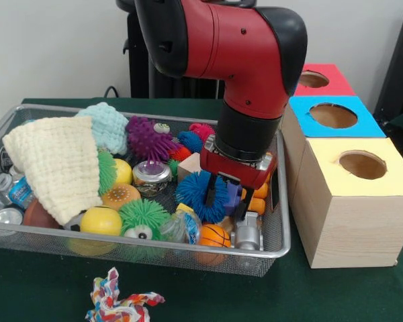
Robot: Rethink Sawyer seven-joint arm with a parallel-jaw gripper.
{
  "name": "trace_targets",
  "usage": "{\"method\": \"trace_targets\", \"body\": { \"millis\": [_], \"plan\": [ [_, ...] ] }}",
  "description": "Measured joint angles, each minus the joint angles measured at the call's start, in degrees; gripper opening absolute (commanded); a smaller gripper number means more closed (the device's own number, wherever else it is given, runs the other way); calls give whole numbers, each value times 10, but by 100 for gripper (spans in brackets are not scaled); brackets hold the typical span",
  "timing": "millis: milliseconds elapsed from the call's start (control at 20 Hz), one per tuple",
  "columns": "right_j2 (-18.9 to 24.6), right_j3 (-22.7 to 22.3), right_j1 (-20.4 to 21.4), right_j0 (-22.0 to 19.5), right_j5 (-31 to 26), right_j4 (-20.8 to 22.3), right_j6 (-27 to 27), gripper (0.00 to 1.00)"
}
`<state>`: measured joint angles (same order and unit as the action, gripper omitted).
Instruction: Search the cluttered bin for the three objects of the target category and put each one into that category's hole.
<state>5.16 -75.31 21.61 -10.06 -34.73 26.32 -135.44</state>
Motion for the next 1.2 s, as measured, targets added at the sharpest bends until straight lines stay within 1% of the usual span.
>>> {"method": "trace_targets", "body": {
  "millis": [400,600,1000,1200],
  "plan": [
    [-3,2,0,0,-1,-7,0,100],
    [-13,4,-1,8,-10,-14,0,100],
    [-57,9,-3,46,-36,-20,0,100],
    [-73,9,-2,58,-50,-21,0,100]
  ]
}}
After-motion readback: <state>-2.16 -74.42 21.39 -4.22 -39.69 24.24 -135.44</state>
